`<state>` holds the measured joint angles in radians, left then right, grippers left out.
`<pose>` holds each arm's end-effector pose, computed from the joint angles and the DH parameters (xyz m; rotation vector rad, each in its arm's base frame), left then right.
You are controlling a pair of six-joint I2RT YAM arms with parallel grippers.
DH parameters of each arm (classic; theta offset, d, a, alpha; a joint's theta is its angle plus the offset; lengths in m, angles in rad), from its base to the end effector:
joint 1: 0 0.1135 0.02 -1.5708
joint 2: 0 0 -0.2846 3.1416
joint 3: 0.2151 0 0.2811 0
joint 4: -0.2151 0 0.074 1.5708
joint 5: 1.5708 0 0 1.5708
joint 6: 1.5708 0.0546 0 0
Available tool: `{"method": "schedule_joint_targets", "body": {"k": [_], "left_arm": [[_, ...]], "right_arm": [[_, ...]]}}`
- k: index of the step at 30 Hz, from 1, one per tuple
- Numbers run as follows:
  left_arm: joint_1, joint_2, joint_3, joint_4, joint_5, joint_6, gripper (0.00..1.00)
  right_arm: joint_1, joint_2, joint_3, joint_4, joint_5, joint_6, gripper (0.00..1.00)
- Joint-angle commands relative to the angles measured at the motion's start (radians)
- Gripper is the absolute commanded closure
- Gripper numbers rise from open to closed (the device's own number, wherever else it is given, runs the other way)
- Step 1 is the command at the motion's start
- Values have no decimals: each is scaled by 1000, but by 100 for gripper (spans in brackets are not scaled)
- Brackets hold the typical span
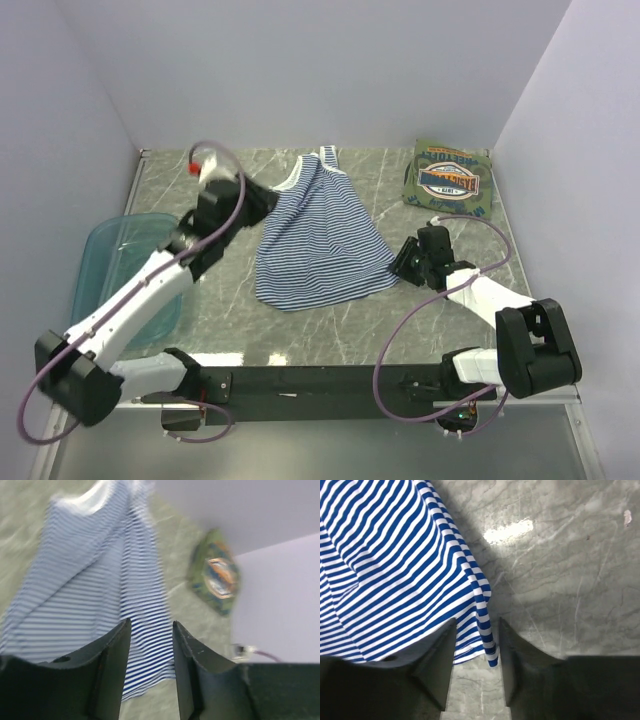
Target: Fold and stack the tank tops
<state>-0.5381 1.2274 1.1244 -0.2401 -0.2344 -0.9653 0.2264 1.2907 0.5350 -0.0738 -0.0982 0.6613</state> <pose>0.2840 -0.1548 0.3702 -0.5796 1.8981 -0.7816 0.2609 0.0656 0.1477 0.4854 2.4147 0.5202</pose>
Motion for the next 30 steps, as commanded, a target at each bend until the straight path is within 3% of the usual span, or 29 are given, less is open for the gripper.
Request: {"method": "schedule_joint_targets", "body": {"k": [1,7,14,16,23,26,30], "left_arm": [[-5,-17,-277,-114,-69,-124,57],[-39,-131,-495,-106,-25,-180,64],[-83,-177,-609,-78,-10,-216,57],[-83,-154,-620,-25,-3,-199,55],[-89,-29,-584,-102,-105,-234,57],[-89,10,-580,-62,-111,-224,58],[-89,60,-542,-33,-123,-179,70]], "right_arm": [[-1,-11,0,9,31,20,57],[1,30,23,-11,29,37,99],[-1,-54,74,-86,63,24,100],[-1,-57,101,-107,61,17,100],[-1,-83,144,-145,51,0,100],[-2,-100,166,-175,46,-8,100],[-1,-117,210,-214,40,-25,100]]}}
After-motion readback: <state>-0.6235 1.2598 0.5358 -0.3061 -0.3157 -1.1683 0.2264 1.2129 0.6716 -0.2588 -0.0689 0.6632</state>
